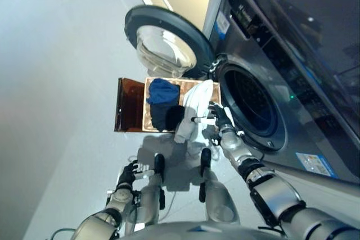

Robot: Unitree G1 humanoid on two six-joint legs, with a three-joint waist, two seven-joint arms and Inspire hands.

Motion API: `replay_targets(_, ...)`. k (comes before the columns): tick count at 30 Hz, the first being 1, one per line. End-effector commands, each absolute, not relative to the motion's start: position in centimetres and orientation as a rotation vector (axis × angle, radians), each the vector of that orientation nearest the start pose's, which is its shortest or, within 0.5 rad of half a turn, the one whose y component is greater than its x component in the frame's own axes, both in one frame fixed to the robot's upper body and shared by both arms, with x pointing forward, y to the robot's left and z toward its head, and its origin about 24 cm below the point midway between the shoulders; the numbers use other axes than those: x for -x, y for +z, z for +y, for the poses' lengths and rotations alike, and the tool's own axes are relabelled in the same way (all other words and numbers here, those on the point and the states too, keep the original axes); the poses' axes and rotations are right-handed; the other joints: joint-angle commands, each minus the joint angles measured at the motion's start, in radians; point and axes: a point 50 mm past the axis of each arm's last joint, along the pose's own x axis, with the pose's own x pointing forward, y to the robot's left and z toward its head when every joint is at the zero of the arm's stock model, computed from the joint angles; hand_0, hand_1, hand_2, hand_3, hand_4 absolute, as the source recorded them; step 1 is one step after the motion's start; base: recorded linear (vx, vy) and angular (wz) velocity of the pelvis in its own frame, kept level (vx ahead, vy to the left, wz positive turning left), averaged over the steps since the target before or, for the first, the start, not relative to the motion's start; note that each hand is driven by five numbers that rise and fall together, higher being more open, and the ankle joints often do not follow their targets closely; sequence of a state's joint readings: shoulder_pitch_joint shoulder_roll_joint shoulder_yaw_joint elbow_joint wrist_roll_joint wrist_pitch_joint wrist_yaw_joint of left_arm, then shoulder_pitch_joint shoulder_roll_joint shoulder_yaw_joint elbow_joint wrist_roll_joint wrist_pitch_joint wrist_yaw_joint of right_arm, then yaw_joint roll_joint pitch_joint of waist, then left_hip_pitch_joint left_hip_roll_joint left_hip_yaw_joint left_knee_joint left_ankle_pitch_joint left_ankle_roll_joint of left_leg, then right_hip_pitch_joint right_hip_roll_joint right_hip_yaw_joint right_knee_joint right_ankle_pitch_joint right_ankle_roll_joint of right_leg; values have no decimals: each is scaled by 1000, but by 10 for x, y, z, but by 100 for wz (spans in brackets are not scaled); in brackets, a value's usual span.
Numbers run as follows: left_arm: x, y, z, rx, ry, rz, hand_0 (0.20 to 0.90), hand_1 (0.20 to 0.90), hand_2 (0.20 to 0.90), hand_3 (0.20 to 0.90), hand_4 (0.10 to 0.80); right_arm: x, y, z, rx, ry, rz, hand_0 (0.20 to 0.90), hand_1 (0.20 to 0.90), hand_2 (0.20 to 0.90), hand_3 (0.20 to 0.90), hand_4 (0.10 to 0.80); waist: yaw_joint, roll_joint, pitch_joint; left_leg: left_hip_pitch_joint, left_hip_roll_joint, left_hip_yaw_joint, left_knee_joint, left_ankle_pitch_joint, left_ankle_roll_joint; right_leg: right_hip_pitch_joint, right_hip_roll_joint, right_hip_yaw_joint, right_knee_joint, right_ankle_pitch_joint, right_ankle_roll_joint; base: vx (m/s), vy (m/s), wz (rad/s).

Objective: Pick up the clothes and place them into the washing machine

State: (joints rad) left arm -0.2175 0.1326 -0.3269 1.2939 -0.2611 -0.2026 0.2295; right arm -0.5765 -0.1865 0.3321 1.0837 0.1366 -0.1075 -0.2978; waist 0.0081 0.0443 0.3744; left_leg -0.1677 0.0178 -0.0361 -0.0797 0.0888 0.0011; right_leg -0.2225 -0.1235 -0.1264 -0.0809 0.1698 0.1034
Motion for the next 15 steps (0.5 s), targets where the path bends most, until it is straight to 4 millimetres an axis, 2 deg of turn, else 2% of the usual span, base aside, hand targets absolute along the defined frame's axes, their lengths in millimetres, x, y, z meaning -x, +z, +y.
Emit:
replay_targets(1, -183, -133, 195, -238, 204, 833, 900, 900, 900, 900, 800, -353, 17, -146, 335, -99, 214, 900, 900, 900, 900, 800, 23, -37, -19, -42, -27, -48, -7, -16, -43, -85, -111, 23, 96, -16, 52, -12, 2, 8)
replay_targets(11, -193, -128, 193, -211, 209, 785, 900, 900, 900, 900, 800, -366, 36, -144, 327, -120, 167, 900, 900, 900, 900, 800, 38, -30, 22, -94, -31, -76, -8, 3, -47, -121, -113, 5, 98, -11, 52, -24, 4, 14)
replay_targets(15, -200, -124, 192, -198, 215, 758, 900, 900, 900, 900, 800, -375, 51, -150, 338, -156, 135, 900, 900, 900, 900, 800, 50, -27, 46, -126, -31, -91, -6, 17, -49, -143, -119, -8, 101, -6, 53, -42, 10, 11)
